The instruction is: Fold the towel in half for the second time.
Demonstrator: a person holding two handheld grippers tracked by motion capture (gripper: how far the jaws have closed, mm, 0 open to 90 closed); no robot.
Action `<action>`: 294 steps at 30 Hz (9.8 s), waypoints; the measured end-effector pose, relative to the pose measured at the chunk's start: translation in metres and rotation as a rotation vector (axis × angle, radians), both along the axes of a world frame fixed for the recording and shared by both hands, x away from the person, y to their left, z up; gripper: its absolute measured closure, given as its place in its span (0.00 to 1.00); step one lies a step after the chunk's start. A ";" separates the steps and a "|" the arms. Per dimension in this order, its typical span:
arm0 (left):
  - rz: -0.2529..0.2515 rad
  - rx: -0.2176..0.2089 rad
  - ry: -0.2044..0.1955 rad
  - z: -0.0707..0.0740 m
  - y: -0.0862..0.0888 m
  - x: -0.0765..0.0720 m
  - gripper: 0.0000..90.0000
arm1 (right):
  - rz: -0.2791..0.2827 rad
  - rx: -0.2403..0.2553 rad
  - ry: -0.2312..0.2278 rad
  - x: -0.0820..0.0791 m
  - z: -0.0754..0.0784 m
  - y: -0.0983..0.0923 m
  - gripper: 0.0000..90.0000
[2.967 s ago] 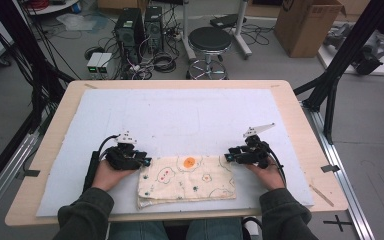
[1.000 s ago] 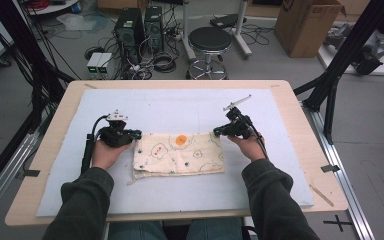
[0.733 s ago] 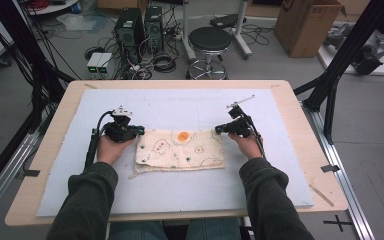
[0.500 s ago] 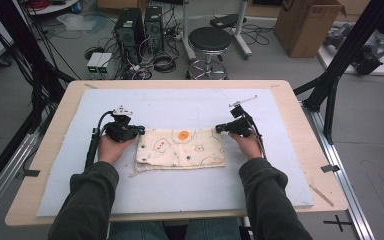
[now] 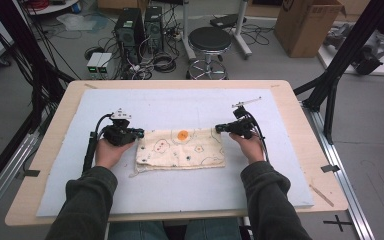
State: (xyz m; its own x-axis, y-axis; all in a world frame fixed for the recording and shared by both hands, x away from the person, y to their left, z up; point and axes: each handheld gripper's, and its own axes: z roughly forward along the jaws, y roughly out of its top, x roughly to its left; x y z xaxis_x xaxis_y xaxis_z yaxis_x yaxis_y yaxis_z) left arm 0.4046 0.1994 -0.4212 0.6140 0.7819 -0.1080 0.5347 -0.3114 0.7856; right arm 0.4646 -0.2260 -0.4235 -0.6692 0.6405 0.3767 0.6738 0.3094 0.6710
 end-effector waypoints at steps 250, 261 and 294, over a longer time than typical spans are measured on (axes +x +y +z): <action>-0.098 0.023 0.144 -0.013 0.006 -0.033 0.60 | 0.133 -0.145 -0.039 -0.053 -0.008 0.003 0.72; -0.085 -0.002 0.079 -0.010 0.004 -0.032 0.91 | 0.155 -0.182 -0.084 -0.053 -0.001 0.011 0.91; -0.011 -0.034 -0.034 0.014 0.007 -0.032 0.48 | 0.008 -0.073 -0.195 -0.043 0.025 0.002 0.37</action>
State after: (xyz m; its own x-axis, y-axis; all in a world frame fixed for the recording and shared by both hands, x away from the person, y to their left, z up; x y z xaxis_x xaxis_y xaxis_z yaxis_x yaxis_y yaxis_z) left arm 0.3728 0.2060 -0.4071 0.6266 0.7711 -0.1134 0.5045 -0.2903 0.8131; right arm 0.4219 -0.2244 -0.3986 -0.7304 0.6555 0.1920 0.5302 0.3670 0.7643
